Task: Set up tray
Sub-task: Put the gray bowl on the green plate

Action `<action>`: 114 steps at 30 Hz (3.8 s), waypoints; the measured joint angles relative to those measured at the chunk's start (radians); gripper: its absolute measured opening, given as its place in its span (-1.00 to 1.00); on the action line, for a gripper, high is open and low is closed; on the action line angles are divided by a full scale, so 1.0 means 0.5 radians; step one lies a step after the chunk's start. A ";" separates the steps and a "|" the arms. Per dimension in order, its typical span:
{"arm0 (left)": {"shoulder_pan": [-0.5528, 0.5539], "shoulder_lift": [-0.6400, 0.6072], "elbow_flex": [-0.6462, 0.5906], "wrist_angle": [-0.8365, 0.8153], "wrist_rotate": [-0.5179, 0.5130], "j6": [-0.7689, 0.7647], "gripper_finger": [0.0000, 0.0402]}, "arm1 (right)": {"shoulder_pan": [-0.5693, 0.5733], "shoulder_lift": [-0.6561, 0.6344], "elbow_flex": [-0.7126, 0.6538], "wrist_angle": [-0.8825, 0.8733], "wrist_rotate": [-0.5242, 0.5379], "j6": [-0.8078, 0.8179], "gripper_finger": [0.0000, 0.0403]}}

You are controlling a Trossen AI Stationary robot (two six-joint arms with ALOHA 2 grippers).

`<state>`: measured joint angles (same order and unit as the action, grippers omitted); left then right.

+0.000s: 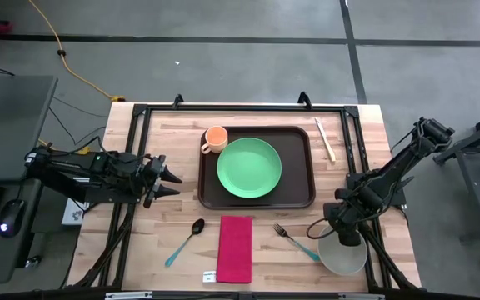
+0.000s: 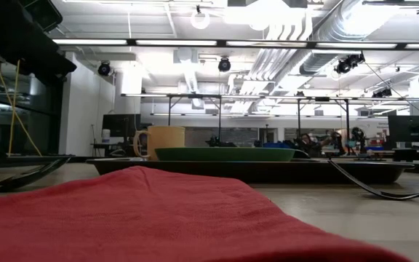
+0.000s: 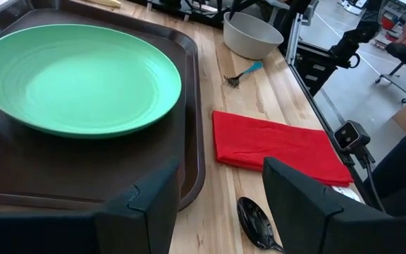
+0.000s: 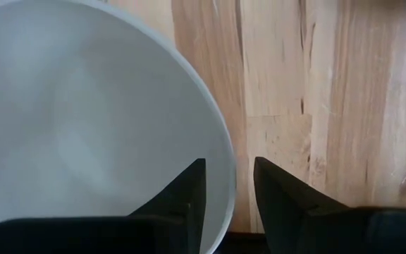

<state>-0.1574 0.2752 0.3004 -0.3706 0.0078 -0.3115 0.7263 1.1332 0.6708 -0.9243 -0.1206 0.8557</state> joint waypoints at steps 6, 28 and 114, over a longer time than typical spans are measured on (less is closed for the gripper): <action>-0.001 0.000 0.000 0.001 0.000 0.000 0.14 | 0.000 0.000 0.001 -0.013 0.004 -0.006 -0.51; 0.000 0.000 -0.002 0.020 0.000 0.000 0.14 | -0.003 0.014 -0.154 0.175 -0.077 0.133 -0.73; -0.001 0.000 -0.002 -0.104 0.008 0.249 0.14 | -1.687 0.742 1.695 -0.555 -0.341 -0.427 -1.00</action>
<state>-0.1577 0.2752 0.2993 -0.4228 0.0116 -0.1871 -0.1171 1.5040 1.5181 -1.2019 -0.2912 0.6422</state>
